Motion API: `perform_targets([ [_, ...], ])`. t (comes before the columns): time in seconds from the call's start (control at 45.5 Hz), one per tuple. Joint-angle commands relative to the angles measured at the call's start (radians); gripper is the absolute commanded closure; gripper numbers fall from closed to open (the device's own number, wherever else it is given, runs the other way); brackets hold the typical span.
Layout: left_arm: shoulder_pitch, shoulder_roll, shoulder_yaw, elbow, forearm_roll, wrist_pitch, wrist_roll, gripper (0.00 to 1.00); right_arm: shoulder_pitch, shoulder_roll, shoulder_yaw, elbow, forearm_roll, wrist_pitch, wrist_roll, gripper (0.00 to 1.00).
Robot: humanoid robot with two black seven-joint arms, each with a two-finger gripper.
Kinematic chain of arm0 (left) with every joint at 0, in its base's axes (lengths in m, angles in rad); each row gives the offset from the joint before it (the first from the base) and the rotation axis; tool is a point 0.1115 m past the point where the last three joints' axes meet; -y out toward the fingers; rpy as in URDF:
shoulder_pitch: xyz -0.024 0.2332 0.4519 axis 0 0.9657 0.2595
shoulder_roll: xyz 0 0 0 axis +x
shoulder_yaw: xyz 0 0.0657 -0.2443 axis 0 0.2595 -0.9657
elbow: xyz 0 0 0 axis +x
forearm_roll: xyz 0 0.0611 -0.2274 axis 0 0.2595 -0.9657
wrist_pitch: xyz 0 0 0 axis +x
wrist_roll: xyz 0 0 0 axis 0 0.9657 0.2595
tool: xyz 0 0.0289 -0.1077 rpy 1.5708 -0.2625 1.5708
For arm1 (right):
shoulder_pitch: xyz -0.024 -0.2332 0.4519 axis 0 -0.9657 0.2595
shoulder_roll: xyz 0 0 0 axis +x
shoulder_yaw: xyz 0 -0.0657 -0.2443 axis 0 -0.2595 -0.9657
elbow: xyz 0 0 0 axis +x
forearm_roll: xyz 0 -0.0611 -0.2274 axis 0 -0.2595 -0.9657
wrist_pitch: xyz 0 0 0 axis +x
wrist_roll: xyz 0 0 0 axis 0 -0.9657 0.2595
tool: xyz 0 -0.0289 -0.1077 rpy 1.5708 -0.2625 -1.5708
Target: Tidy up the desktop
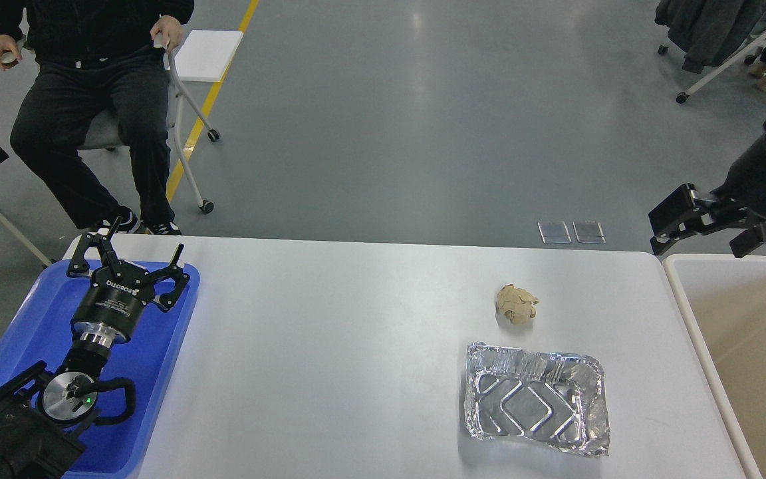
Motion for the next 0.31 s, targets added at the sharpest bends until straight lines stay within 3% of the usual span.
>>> perform_targets([
  [0.0, 0.0, 0.0, 0.0, 0.0, 0.0, 0.0, -0.001, 0.01, 0.03, 0.028, -0.005, 0.013, 0.004, 0.008, 0.0, 0.0],
  [0.286, 0.0, 0.0, 0.0, 0.0, 0.0, 0.0, 0.001, 0.01, 0.033, 0.037, -0.008, 0.01, 0.004, 0.008, -0.001, 0.0],
])
